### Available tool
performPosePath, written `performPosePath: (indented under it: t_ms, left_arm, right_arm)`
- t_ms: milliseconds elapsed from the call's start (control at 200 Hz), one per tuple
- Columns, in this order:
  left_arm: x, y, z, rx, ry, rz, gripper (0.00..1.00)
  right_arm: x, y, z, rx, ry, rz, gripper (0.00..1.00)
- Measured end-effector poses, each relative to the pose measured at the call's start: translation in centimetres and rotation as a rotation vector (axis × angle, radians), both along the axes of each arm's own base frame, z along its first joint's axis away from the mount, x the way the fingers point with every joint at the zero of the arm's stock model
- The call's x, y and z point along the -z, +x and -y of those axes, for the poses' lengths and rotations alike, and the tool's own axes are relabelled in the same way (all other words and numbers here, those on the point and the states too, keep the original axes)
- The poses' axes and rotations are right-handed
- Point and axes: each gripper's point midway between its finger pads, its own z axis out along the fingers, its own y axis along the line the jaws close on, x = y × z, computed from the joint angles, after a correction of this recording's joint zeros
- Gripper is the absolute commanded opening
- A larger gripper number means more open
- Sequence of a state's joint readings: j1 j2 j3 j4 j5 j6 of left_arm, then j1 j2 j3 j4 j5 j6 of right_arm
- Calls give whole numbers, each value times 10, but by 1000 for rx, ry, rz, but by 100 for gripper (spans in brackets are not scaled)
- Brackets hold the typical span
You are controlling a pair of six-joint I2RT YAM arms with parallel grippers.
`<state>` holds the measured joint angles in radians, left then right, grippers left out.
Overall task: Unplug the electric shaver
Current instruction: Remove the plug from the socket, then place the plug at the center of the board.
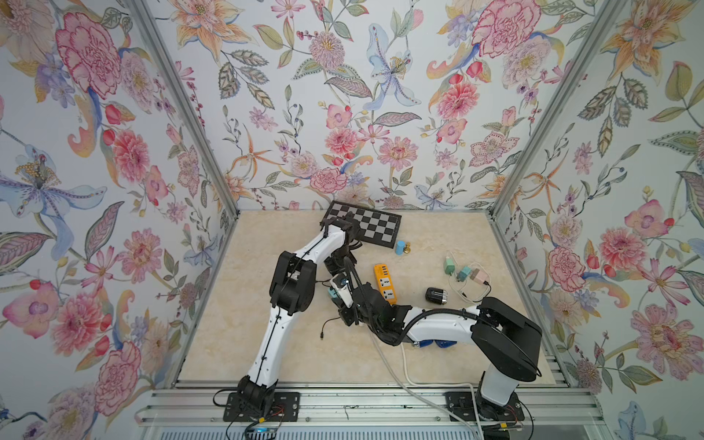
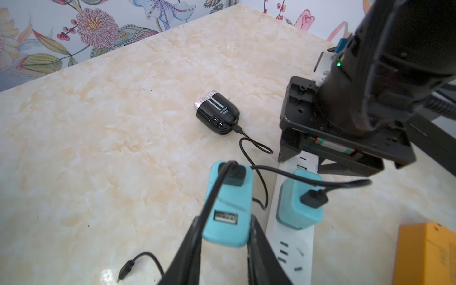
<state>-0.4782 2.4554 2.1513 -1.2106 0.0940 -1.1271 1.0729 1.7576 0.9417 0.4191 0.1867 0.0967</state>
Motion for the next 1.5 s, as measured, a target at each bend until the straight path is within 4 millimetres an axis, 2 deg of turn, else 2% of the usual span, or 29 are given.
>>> performPosePath:
  t_ms: [135, 245, 535, 560, 615, 670, 715, 745, 826, 841, 851, 946, 961, 981, 1106, 1261, 1416, 1501]
  left_arm:
    - [-1, 1, 0, 0, -1, 5, 0]
    - [-1, 3, 1, 2, -4, 12, 5]
    - [-2, 11, 4, 28, 4, 55, 20]
    - [-2, 12, 4, 30, 4, 59, 29]
    - [-2, 14, 5, 35, 5, 68, 31]
    - [-2, 16, 5, 40, 9, 76, 43]
    - [-2, 17, 5, 41, 13, 83, 47]
    - [-2, 17, 5, 45, 16, 88, 55]
    - [-3, 24, 3, 52, 34, 120, 58]
    - [-3, 25, 3, 54, 39, 126, 67]
    - [-4, 26, 2, 55, 42, 131, 69]
    - [-7, 32, -2, 56, 66, 164, 72]
    - [-8, 33, -2, 56, 68, 168, 79]
    - [-10, 34, -3, 61, 72, 174, 82]
    - [-25, 40, -7, 58, 93, 222, 84]
    - [-54, 47, -13, 55, 116, 298, 85]
    - [-81, 54, -22, 51, 154, 365, 86]
    - [-92, 56, -28, 48, 182, 393, 86]
  right_arm:
    - [4, 3, 8, 18, -4, -14, 3]
    - [2, -2, 19, 17, -4, -29, 4]
    - [-48, -1, 54, 48, 106, -71, 3]
    - [-50, -2, 57, 49, 112, -76, 3]
    - [-54, -5, 63, 54, 121, -90, 3]
    - [-53, -6, 70, 65, 126, -107, 3]
    - [-51, -6, 81, 89, 128, -125, 4]
    - [-48, -5, 88, 104, 127, -135, 4]
    - [-44, -5, 108, 147, 119, -161, 4]
    - [-44, -5, 111, 152, 119, -163, 5]
    - [-44, -4, 114, 160, 120, -165, 5]
    - [-51, 2, 140, 217, 148, -178, 5]
    - [-52, 3, 144, 223, 155, -183, 5]
    - [-54, 5, 151, 241, 167, -183, 5]
    - [-66, 20, 188, 333, 229, -201, 6]
    - [-77, 36, 230, 424, 311, -245, 6]
    - [-66, 55, 270, 533, 384, -360, 6]
    - [-60, 66, 283, 576, 420, -434, 6]
